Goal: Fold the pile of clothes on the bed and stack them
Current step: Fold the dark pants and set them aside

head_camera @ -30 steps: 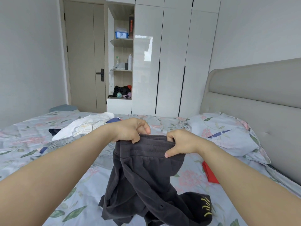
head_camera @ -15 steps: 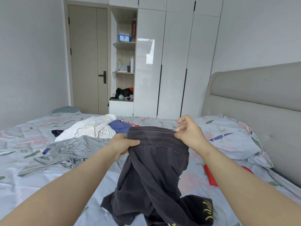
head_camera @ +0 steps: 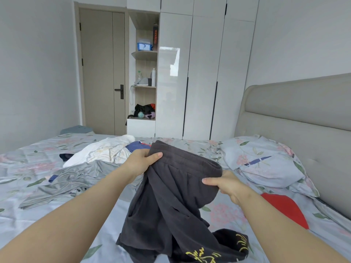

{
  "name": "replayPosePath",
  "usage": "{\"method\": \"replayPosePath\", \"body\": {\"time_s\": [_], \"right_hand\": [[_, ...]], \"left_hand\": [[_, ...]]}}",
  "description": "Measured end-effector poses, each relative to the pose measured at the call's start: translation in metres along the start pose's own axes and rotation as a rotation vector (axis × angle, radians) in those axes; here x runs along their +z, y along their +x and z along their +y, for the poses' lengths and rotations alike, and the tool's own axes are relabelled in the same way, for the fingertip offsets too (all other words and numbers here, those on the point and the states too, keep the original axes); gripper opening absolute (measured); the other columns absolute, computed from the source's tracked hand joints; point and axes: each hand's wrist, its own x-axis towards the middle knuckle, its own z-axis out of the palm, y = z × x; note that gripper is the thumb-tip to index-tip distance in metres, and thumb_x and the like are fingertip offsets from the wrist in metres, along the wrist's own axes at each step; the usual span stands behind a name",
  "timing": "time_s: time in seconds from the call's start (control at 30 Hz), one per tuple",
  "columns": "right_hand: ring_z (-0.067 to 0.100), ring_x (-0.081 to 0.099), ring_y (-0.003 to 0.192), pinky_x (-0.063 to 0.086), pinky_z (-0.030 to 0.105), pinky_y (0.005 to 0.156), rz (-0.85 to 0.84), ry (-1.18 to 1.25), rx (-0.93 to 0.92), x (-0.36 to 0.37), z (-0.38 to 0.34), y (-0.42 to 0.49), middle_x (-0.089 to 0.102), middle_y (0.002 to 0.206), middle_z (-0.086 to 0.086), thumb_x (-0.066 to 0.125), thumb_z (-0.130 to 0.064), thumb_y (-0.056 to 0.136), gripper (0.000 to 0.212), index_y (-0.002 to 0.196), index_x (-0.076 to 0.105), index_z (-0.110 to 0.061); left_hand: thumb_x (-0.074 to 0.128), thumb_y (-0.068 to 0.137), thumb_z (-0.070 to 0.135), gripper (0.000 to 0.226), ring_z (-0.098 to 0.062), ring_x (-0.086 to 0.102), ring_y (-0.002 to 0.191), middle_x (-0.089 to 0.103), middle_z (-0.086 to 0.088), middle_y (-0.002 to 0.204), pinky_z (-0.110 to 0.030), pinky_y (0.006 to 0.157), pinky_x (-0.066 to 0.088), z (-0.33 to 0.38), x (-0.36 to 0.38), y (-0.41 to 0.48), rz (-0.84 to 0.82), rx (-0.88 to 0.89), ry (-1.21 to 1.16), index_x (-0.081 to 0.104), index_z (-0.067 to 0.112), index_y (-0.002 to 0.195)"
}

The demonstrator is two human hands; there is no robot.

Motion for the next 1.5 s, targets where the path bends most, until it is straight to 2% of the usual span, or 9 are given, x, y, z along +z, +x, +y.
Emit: {"method": "replayPosePath", "body": {"time_s": [0.07,0.13,0.27,0.4,0.63,0.8,1.0,1.23,1.5], "right_hand": [[0.011,0.060,0.076,0.049,0.015,0.056,0.093,0.098,-0.108,0.000,-0.009,0.002,0.068,0.091,0.002,0.072,-0.003,0.081,0.017,0.093,0.065,-0.012],[0.018,0.064,0.085,0.054,0.027,0.073,0.189,0.076,-0.220,0.002,-0.021,0.006,0.069,0.103,0.007,0.071,-0.010,0.083,0.014,0.093,0.064,-0.015],[0.023,0.059,0.055,0.045,0.023,0.043,0.312,-0.070,-0.310,0.003,-0.057,0.002,0.063,0.099,0.005,0.059,-0.031,0.092,0.021,0.105,0.053,-0.017],[0.032,0.070,0.062,0.060,0.039,0.064,0.249,0.213,-0.350,-0.001,-0.097,-0.010,0.056,0.125,0.008,0.057,-0.032,0.094,0.026,0.115,0.046,-0.022],[0.021,0.069,0.090,0.054,0.037,0.090,0.319,0.272,-0.787,-0.012,-0.165,-0.039,0.065,0.097,-0.006,0.063,-0.022,0.090,0.015,0.091,0.050,-0.029],[0.015,0.070,0.076,0.058,0.028,0.077,0.372,0.362,-0.814,-0.028,-0.189,-0.056,0.067,0.090,0.001,0.070,-0.010,0.083,0.021,0.098,0.056,-0.014],[0.009,0.050,0.031,0.034,0.017,0.036,0.502,0.012,-0.750,-0.043,-0.199,-0.073,0.055,0.081,-0.001,0.057,-0.036,0.092,0.026,0.087,0.055,-0.011],[0.011,0.018,0.034,0.017,0.016,0.040,0.316,0.022,-0.469,-0.053,-0.198,-0.082,0.025,0.059,-0.003,0.050,-0.048,0.093,0.039,0.070,0.032,-0.022],[0.007,0.019,0.035,0.017,0.015,0.036,0.189,-0.034,-0.366,-0.060,-0.199,-0.082,0.033,0.061,-0.004,0.079,-0.022,0.074,0.032,0.082,0.048,-0.019]], "left_hand": [[0.052,0.093,0.045,0.028,-0.018,0.057,0.089,0.064,0.002,0.090,-0.028,0.075,0.044,0.005,-0.006,0.003,0.084,0.044,0.494,0.064,0.020,0.094],[0.047,0.094,0.050,0.035,-0.020,0.055,0.083,0.060,-0.002,0.095,-0.027,0.072,0.045,0.014,-0.008,0.005,0.154,0.021,0.660,0.058,0.017,0.100],[0.054,0.095,0.032,0.021,-0.018,0.068,0.057,0.059,-0.006,0.112,-0.023,0.048,0.054,0.044,-0.005,0.006,0.106,-0.146,-0.105,0.051,0.018,0.111],[0.045,0.100,0.029,0.025,-0.030,0.070,0.065,0.052,-0.010,0.122,-0.035,0.051,0.059,0.084,-0.010,0.002,0.020,-0.164,-0.675,0.044,0.018,0.121],[0.044,0.100,0.032,0.039,-0.023,0.070,0.089,0.047,0.002,0.136,-0.037,0.084,0.057,0.143,-0.027,-0.007,0.189,0.304,-0.692,0.036,0.021,0.137],[0.063,0.082,-0.011,0.049,-0.018,0.069,0.086,0.066,-0.008,0.100,-0.024,0.077,0.057,0.156,-0.042,-0.018,0.274,0.396,-0.636,0.047,0.018,0.118],[0.065,0.089,0.012,0.013,-0.001,0.063,0.047,0.064,0.003,0.081,-0.012,0.040,0.043,0.168,-0.052,-0.027,0.251,0.186,-0.555,0.054,0.017,0.083],[0.065,0.088,0.026,0.016,-0.001,0.039,0.032,0.050,0.005,0.049,-0.009,0.031,0.036,0.175,-0.066,-0.043,-0.107,-0.124,-0.484,0.054,0.018,0.080],[0.069,0.082,0.028,0.017,-0.001,0.032,0.030,0.046,0.008,0.047,-0.008,0.029,0.031,0.169,-0.074,-0.038,-0.092,-0.162,-0.555,0.055,0.019,0.077]]}}
